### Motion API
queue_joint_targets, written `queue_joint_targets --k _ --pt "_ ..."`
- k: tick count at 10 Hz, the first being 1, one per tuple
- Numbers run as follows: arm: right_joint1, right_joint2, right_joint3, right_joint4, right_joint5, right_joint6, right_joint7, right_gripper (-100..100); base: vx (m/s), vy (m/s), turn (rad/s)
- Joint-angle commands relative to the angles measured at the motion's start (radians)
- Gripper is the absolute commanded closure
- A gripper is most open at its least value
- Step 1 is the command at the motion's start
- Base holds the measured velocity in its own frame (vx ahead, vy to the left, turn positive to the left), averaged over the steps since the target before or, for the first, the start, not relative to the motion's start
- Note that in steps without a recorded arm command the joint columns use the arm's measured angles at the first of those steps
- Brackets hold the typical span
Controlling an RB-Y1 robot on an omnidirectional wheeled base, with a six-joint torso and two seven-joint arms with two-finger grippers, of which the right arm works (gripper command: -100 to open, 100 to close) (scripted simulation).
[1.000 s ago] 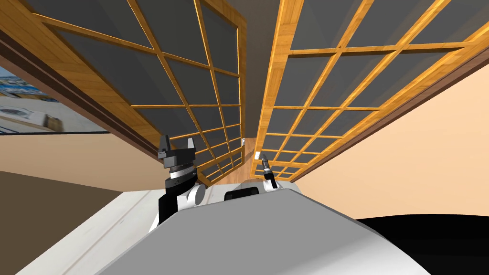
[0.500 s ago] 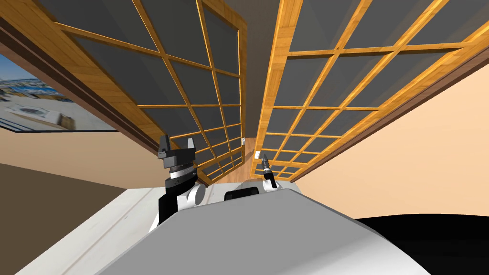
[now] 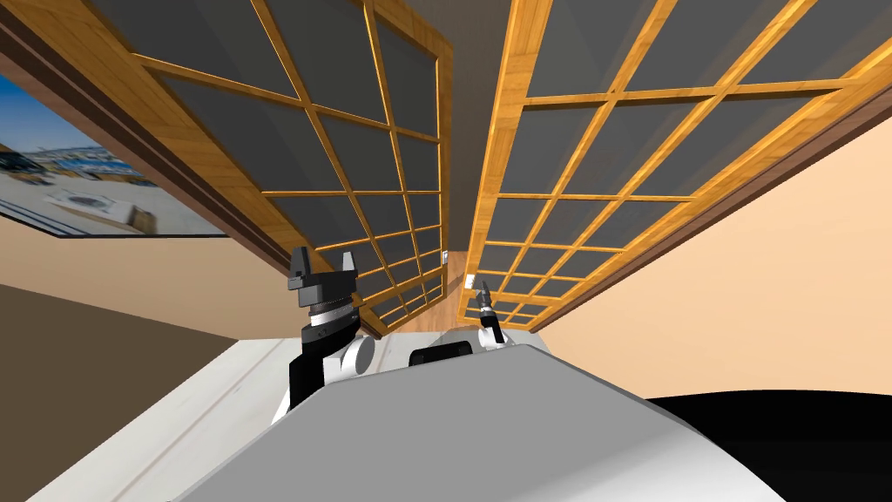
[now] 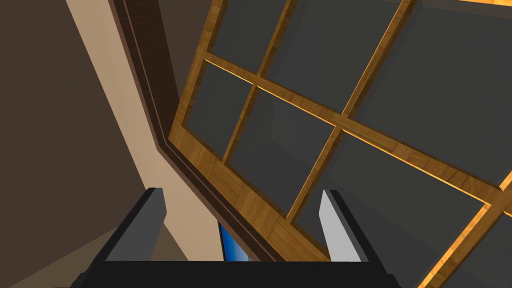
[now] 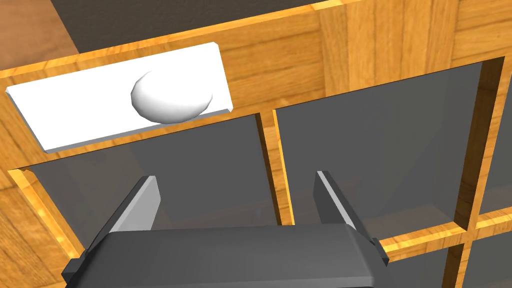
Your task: Push the door open
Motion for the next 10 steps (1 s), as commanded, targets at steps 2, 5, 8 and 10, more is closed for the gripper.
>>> queue_joint_targets --k 2,5,8,10 --pt "-0.004 0.001 0.006 0.005 -0.019 -0.002 -0.057 -100 -0.027 -0.005 0.019" --pt "-0.01 0.006 0.017 0.014 -0.052 -0.004 -0.14 -100 -0.033 -0.002 0.027" --pt "-0.017 0.01 0.027 0.022 -0.085 -0.007 -0.222 -100 -0.024 -0.002 0.019" --pt "-0.02 0.013 0.032 0.027 -0.101 -0.008 -0.265 -100 -0.032 -0.001 0.03"
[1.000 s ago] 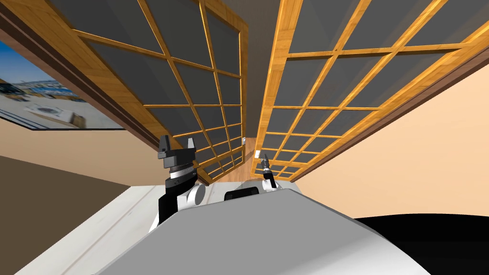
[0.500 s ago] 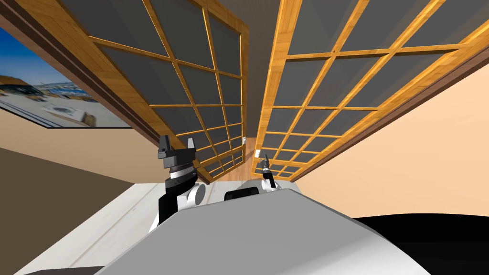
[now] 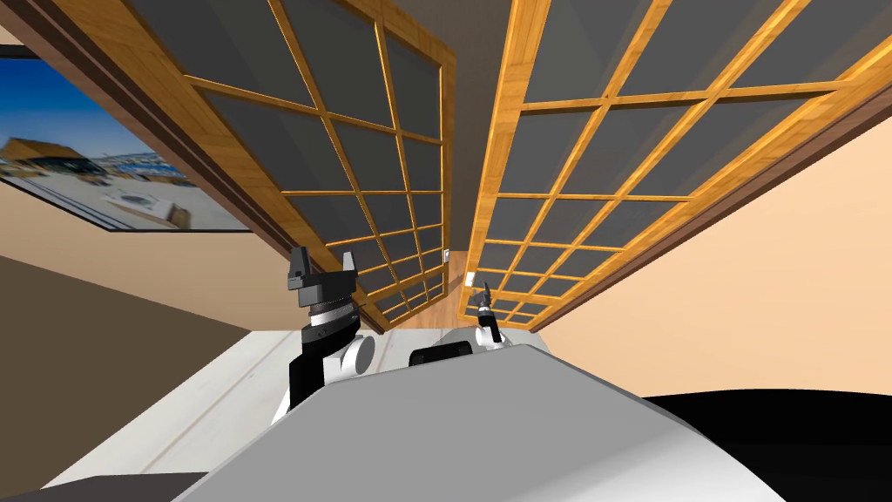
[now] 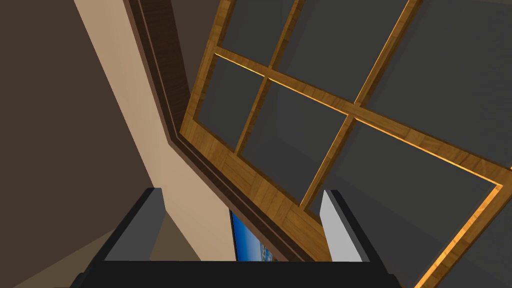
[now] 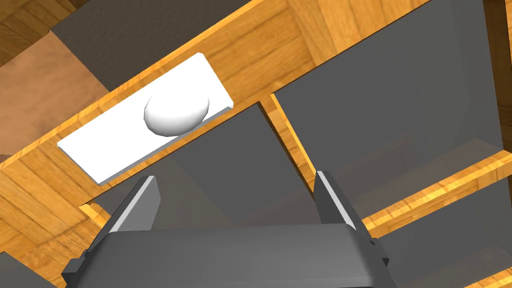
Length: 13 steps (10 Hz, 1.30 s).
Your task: Push the door open
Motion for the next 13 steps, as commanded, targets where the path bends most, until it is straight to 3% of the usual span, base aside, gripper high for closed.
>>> queue_joint_targets --k 1,13 --pt "-0.003 0.004 0.006 0.004 -0.019 -0.001 -0.05 -100 -0.027 -0.005 0.02" --pt "-0.023 0.032 0.039 0.031 -0.123 -0.009 -0.342 -100 -0.027 -0.002 0.022"
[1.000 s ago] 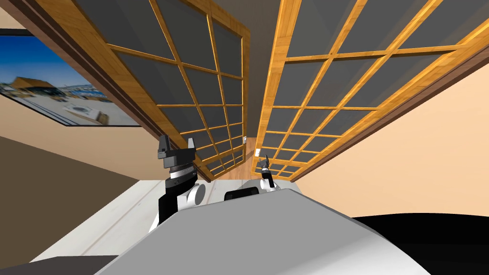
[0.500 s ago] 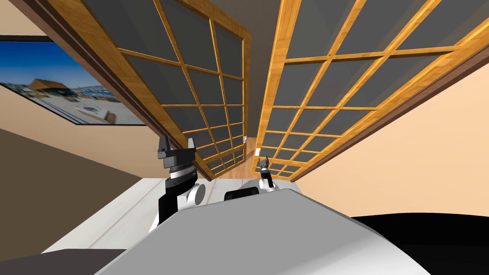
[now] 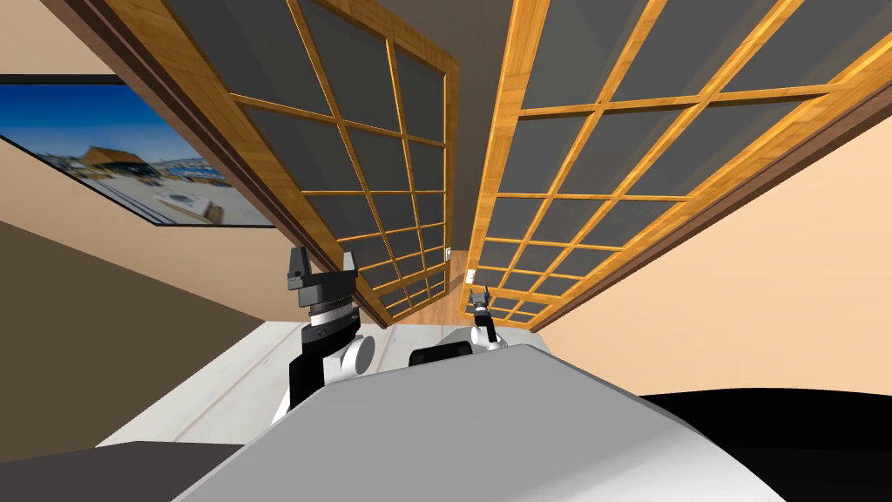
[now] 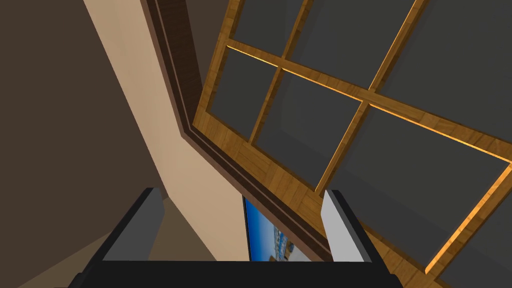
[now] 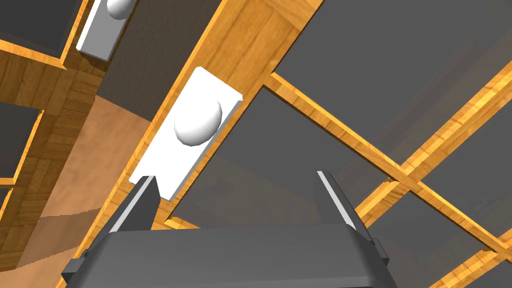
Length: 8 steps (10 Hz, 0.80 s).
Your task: Push the door open
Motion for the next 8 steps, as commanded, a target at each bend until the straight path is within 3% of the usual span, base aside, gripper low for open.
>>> queue_joint_targets --k 1,8 --pt "-0.005 0.006 0.005 0.008 -0.016 -0.003 -0.05 -100 -0.023 -0.002 0.021" --pt "-0.015 0.026 0.021 0.021 -0.065 -0.007 -0.202 -100 -0.023 -0.001 0.018"
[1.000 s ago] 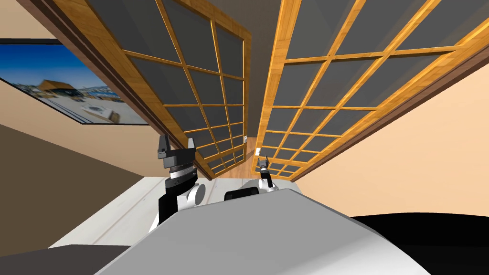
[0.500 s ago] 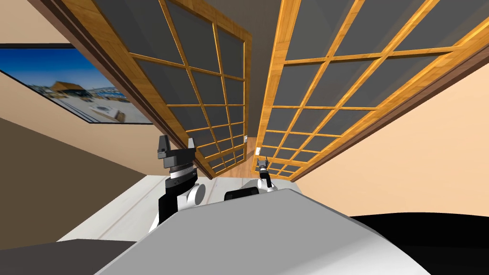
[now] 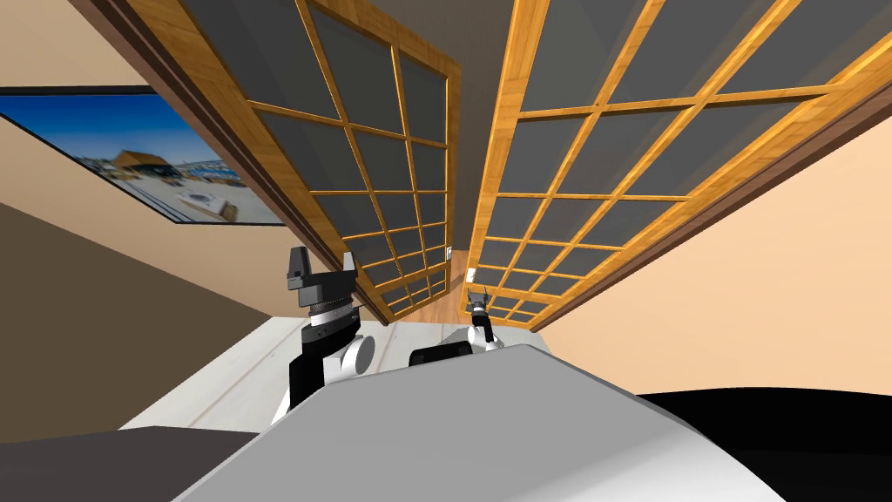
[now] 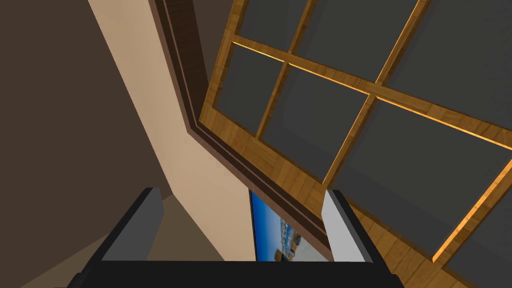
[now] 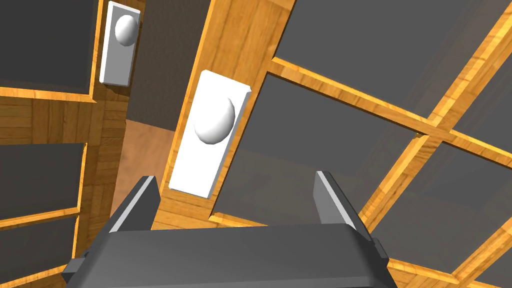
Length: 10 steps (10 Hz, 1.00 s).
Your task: Push the door open
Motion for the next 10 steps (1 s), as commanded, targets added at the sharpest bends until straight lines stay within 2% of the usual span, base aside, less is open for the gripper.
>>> queue_joint_targets --k 1,10 --pt "-0.002 0.006 0.004 0.004 -0.014 -0.002 -0.046 -100 -0.025 0.002 0.016" --pt "-0.014 0.042 0.024 0.02 -0.075 -0.007 -0.245 -100 -0.021 -0.001 0.017"
